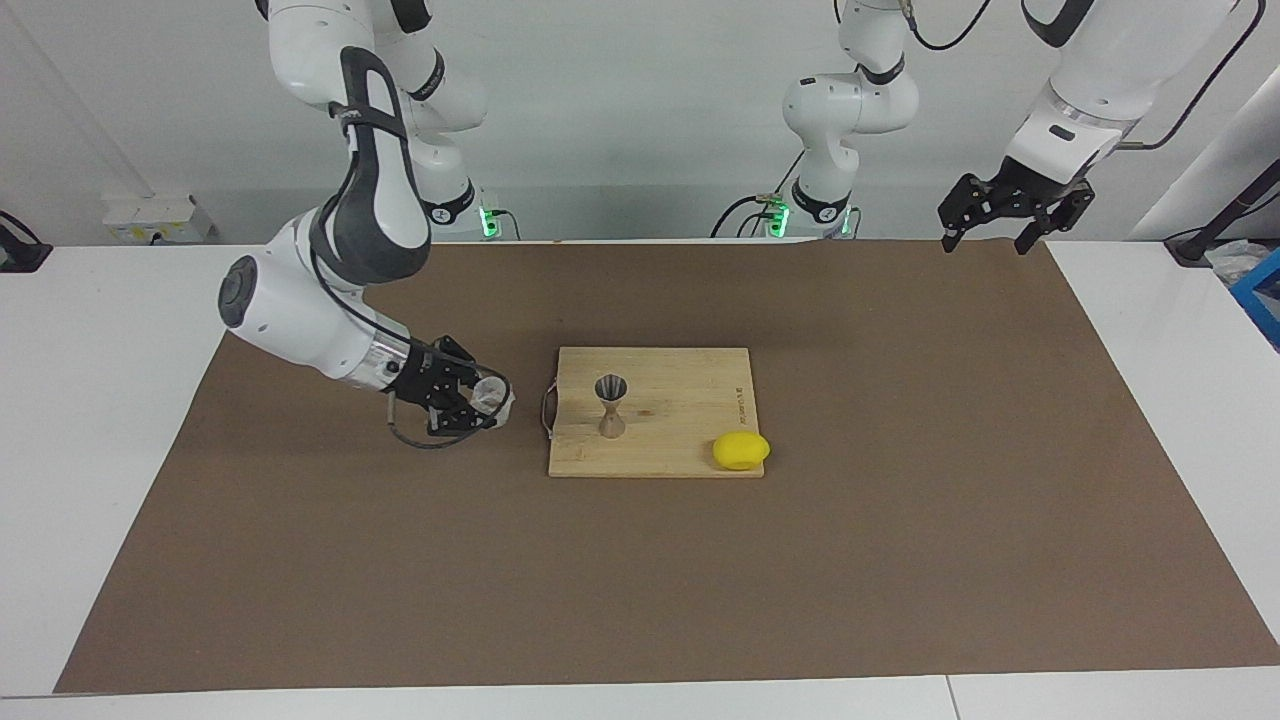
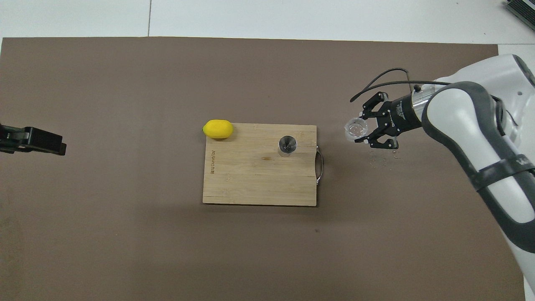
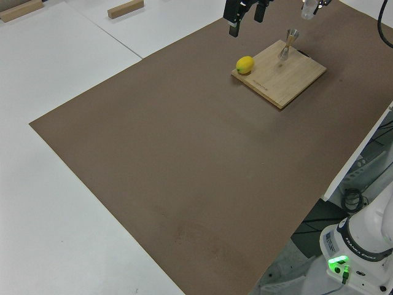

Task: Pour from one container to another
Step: 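Carry the glass back with the right gripper and set it down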

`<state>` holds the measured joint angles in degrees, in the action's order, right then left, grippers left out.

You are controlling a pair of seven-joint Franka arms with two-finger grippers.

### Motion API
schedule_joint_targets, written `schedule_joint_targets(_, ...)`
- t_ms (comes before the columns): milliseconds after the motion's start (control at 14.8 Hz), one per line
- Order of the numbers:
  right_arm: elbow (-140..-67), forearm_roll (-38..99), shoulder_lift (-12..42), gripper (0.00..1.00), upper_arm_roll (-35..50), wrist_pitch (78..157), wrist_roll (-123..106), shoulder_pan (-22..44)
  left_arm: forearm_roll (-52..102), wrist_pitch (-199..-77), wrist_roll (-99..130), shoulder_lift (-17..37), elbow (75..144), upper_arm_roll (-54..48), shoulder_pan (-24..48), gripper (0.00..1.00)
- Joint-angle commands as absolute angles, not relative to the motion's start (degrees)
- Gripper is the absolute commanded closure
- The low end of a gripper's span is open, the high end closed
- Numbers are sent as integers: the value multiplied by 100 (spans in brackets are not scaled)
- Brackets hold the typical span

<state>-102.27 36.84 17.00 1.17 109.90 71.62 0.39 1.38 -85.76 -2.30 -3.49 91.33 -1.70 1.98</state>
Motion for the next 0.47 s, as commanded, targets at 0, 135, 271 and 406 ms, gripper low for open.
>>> schedule_joint_targets(0,-10967,4261,1406,100,193,11030,6279,-456,114,-8525,-176,-404,9185,-149,211,0)
schedule_joint_targets(135,-11082,4438,1441,100,185,11021,6004,-615,114,-8525,-176,-404,9185,-149,211,0)
schedule_joint_targets(271,-11267,4569,1511,100,185,11022,5391,-877,114,-8525,-176,-404,9185,-149,211,0)
schedule_joint_targets(406,-11416,4632,1652,100,185,11021,4776,-1133,114,-8517,-176,-404,9193,-149,211,0)
